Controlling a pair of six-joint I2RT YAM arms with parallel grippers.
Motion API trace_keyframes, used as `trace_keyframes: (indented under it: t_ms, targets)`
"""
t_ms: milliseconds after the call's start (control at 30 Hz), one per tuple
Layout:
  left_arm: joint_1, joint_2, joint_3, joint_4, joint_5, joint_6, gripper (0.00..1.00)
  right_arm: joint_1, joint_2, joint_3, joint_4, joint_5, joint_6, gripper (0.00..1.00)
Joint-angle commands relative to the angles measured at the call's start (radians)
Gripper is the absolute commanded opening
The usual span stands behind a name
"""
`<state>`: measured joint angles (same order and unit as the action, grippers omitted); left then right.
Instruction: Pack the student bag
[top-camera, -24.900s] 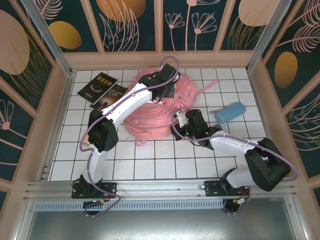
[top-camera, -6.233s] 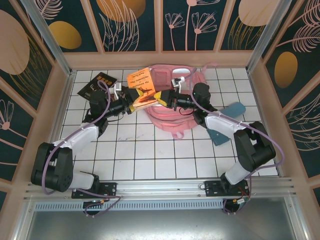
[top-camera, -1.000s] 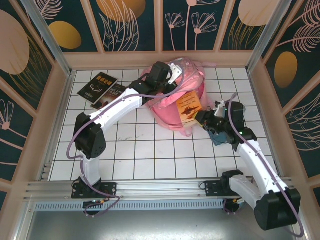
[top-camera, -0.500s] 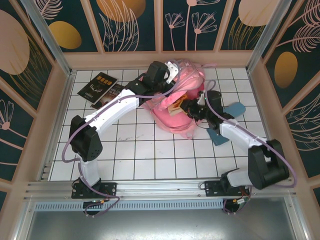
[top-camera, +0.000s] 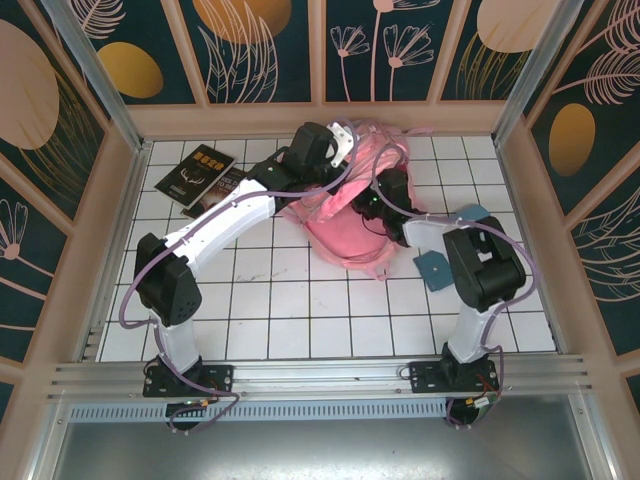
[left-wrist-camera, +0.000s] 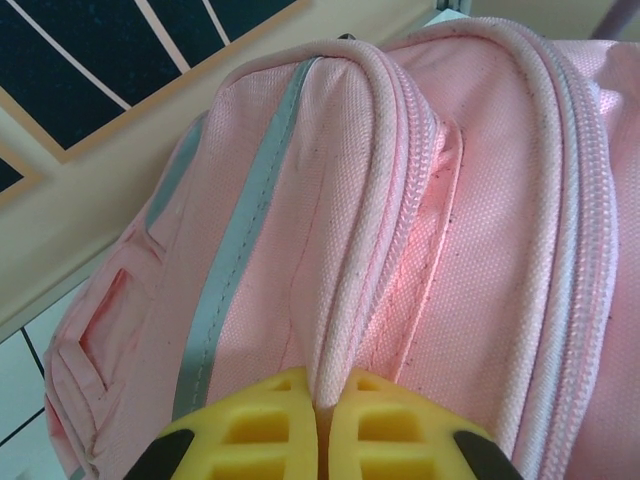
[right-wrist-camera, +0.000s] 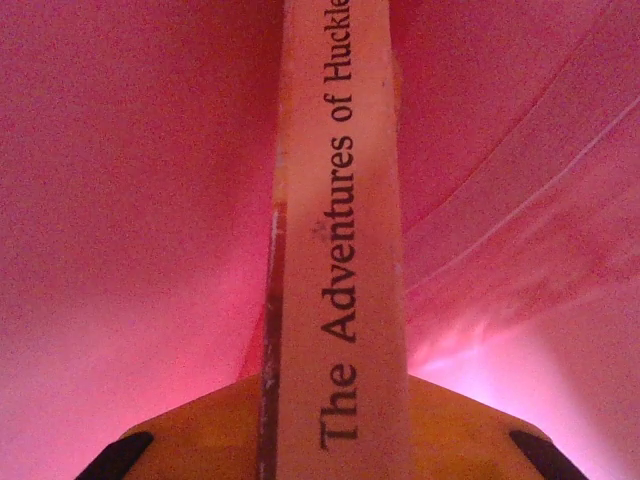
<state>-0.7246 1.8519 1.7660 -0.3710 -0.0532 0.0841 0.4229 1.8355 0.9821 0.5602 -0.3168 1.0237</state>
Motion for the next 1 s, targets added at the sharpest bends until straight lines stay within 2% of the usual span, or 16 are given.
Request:
trace_keyframes:
  t_ms: [0,67,133,200,300,433,600,800,900,967]
  targets:
    - [-0.005,-0.09,0.014,0.121,0.015,-0.036,0.0,0.013,0.044,0.064,0.1,0.088,-0.001,0.23]
    - [-0.004,-0.092,0.013,0.119,0.012,-0.041,0.0,0.012,0.063,0.084,0.057,0.119,0.006,0.3]
    - [-0.005,-0.093,0.009,0.117,0.002,-0.043,0.0,0.013,0.067,0.104,-0.008,0.153,0.012,0.42]
    - [-0.004,-0.094,0.003,0.118,-0.01,-0.047,0.0,0.011,0.054,0.122,-0.098,0.165,0.015,0.59]
    - [-0.006,-0.086,0.002,0.114,-0.04,-0.054,0.0,0.011,0.008,0.108,-0.175,0.16,0.006,0.7]
    - [-0.005,-0.069,0.007,0.11,-0.084,-0.069,0.0,0.006,-0.086,0.034,-0.243,0.125,0.007,0.68]
    - [-0.004,-0.053,0.021,0.106,-0.104,-0.078,0.0,0.003,-0.245,-0.12,-0.25,0.058,0.051,0.52]
    - [-0.004,-0.051,-0.011,0.113,-0.079,-0.081,0.01,0.009,-0.433,-0.294,-0.312,0.03,0.1,0.5]
    - [-0.003,-0.047,-0.028,0.071,-0.047,-0.097,0.14,0.008,-0.57,-0.363,-0.393,0.094,0.049,0.57]
    - [-0.004,-0.043,-0.034,0.018,-0.04,-0.133,0.24,0.004,-0.656,-0.365,-0.512,0.183,-0.005,0.61]
